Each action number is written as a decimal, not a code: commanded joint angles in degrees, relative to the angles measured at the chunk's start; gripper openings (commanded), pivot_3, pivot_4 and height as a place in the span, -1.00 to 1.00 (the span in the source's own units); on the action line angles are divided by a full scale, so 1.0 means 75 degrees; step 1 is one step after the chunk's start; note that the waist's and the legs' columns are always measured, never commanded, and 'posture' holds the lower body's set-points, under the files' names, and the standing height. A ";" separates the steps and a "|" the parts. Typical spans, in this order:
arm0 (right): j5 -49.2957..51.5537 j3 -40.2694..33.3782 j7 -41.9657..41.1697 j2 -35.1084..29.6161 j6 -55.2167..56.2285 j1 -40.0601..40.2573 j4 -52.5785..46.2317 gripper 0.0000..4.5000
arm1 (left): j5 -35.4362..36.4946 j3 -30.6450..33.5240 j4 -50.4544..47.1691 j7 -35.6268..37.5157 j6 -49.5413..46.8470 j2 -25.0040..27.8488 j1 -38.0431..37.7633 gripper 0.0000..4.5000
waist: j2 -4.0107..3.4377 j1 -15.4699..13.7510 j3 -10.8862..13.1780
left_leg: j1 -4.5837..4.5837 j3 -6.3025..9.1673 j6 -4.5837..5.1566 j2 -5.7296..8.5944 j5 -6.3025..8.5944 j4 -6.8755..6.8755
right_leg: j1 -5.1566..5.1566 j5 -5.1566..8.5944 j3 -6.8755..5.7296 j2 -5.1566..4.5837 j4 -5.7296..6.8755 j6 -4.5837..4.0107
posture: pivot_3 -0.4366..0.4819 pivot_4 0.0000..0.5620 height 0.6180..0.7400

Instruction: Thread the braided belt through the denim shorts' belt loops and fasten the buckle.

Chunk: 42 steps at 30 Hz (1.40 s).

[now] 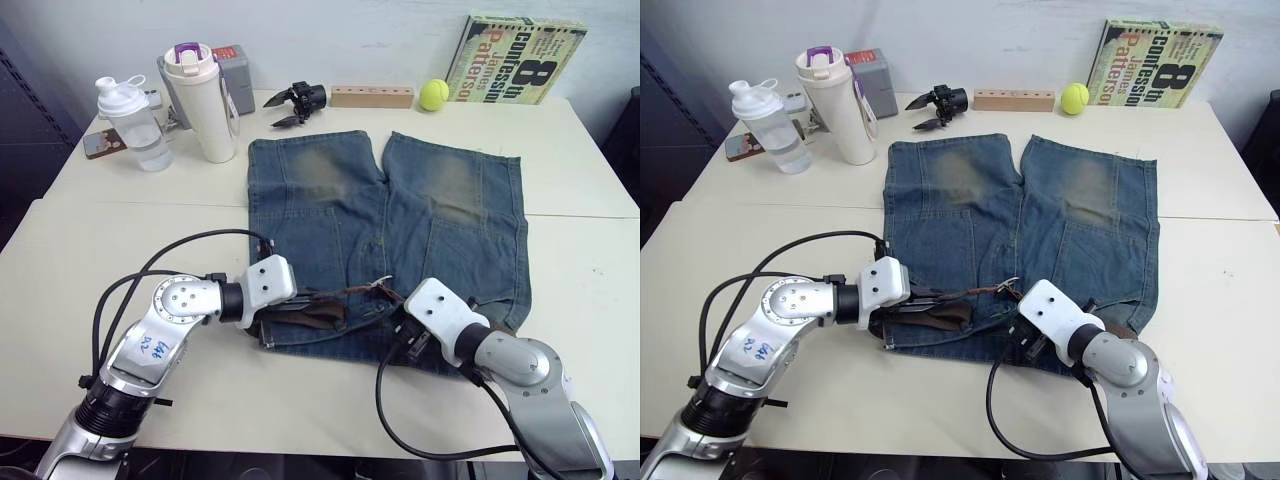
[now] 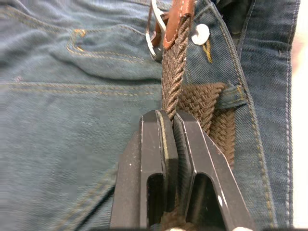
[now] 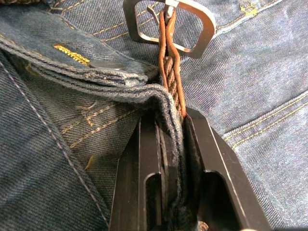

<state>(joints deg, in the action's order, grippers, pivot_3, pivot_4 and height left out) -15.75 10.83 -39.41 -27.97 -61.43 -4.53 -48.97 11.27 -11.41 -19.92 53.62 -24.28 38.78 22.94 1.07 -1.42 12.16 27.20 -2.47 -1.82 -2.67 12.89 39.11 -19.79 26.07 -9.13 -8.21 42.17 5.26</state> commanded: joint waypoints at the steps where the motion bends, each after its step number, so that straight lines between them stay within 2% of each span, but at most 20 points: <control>1: 0.0317 -0.0146 0.0316 0.0290 -0.0859 -0.0188 0.0010 -0.98 | 0.0188 -0.0101 -0.0048 0.0705 0.0219 0.0292 0.0195 -1.00 | -0.0002 0.0012 -0.0001 | -0.0002 -0.0002 -0.0001 -0.0002 0.0000 -0.0002 | -0.0002 0.0000 0.0001 0.0003 0.0001 0.0000 | -0.05 -0.47 -0.36; 3: 0.0491 -0.0145 0.0410 0.0357 -0.1100 -0.0328 -0.0056 -0.98 | 0.0178 -0.0270 -0.0010 0.0862 0.0157 0.0287 0.0230 -1.00 | -0.0002 0.0014 -0.0001 | -0.0002 -0.0002 0.0000 -0.0002 0.0000 -0.0002 | -0.0004 0.0000 0.0002 0.0003 0.0001 0.0000 | -0.05 -0.47 -0.36; 9: 0.0939 -0.0163 0.0645 0.0394 -0.1439 -0.0515 -0.0409 -0.98 | -0.1019 -0.0898 0.0603 0.0098 0.0166 -0.0020 0.0388 -1.00 | 0.0001 0.0011 -0.0002 | -0.0002 -0.0007 -0.0001 -0.0001 -0.0001 -0.0001 | -0.0006 -0.0001 0.0004 0.0003 0.0008 -0.0001 | -0.05 -0.47 -0.36; 13: 0.1320 -0.0287 0.0748 0.0500 -0.1632 -0.0599 -0.0788 -0.98 | -0.1301 -0.0872 0.0645 -0.0575 -0.0832 -0.0396 0.0683 -1.00 | 0.0001 0.0002 -0.0007 | -0.0001 -0.0018 0.0000 -0.0001 0.0000 -0.0002 | -0.0013 -0.0001 0.0005 0.0002 0.0013 -0.0001 | -0.05 -0.47 -0.36; 16: 0.1550 -0.0443 0.0840 0.0518 -0.1875 -0.0778 -0.0976 -0.98 | -0.1568 -0.1039 0.0567 -0.0556 -0.0941 -0.0274 0.0772 -1.00 | 0.0001 0.0010 -0.0007 | 0.0001 -0.0017 0.0000 0.0000 -0.0001 -0.0001 | -0.0020 -0.0001 0.0005 -0.0001 0.0023 -0.0001 | -0.05 -0.47 -0.36; 21: 0.1922 -0.0598 0.1019 0.0596 -0.2236 -0.1083 -0.1142 -0.98 | -0.1666 -0.1162 0.0348 -0.0468 -0.1129 -0.0102 0.0613 -1.00 | 0.0001 0.0011 -0.0007 | 0.0004 -0.0019 -0.0001 -0.0002 -0.0002 -0.0002 | -0.0053 -0.0001 0.0017 -0.0002 0.0044 -0.0002 | -0.05 -0.47 -0.36; 26: 0.2377 -0.0312 0.1041 0.0312 -0.2189 -0.1165 -0.1357 -0.98 | -0.1476 -0.0986 0.0391 -0.0763 -0.1614 -0.0533 0.0789 -1.00 | 0.0001 0.0006 -0.0007 | 0.0005 -0.0023 0.0000 -0.0003 -0.0002 -0.0002 | -0.0063 -0.0001 0.0026 -0.0003 0.0050 -0.0001 | -0.05 -0.47 -0.36; 33: 0.2568 0.0162 0.1509 0.0043 -0.2177 -0.1115 -0.1353 -0.98 | -0.1678 -0.1307 0.0397 -0.0880 -0.2062 -0.0774 0.0967 -1.00 | 0.0007 -0.0002 -0.0013 | 0.0006 -0.0031 0.0003 0.0001 -0.0003 -0.0001 | -0.0063 -0.0001 0.0025 -0.0012 0.0052 -0.0001 | -0.05 -0.47 -0.36; 38: 0.2520 0.0124 0.2029 0.0275 -0.2280 -0.1257 -0.1310 -0.98 | -0.1664 -0.1538 0.0111 -0.0959 -0.2512 -0.0942 0.0894 -1.00 | 0.0005 -0.0002 -0.0021 | 0.0005 -0.0038 0.0003 0.0000 -0.0004 -0.0001 | -0.0063 -0.0001 0.0026 -0.0012 0.0053 -0.0002 | -0.05 -0.47 -0.36; 42: 0.2524 0.0414 0.2137 -0.0127 -0.2044 -0.1484 -0.1266 -0.98 | -0.1826 -0.1609 0.0143 -0.1454 -0.2993 -0.1304 0.0923 -1.00 | 0.0005 -0.0014 -0.0022 | 0.0006 -0.0038 0.0009 0.0001 -0.0007 -0.0001 | -0.0062 -0.0001 0.0025 -0.0024 0.0055 -0.0001 | -0.05 -0.47 -0.36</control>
<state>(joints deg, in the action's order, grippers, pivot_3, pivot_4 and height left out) 2.06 12.78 -23.45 -27.89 -78.71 -14.37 -52.08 -1.75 -20.76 -19.68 44.25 -44.35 30.40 30.73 1.11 -1.52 11.99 27.24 -2.75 -1.74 -2.66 12.82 39.11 -20.26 26.07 -8.95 -8.41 42.59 5.25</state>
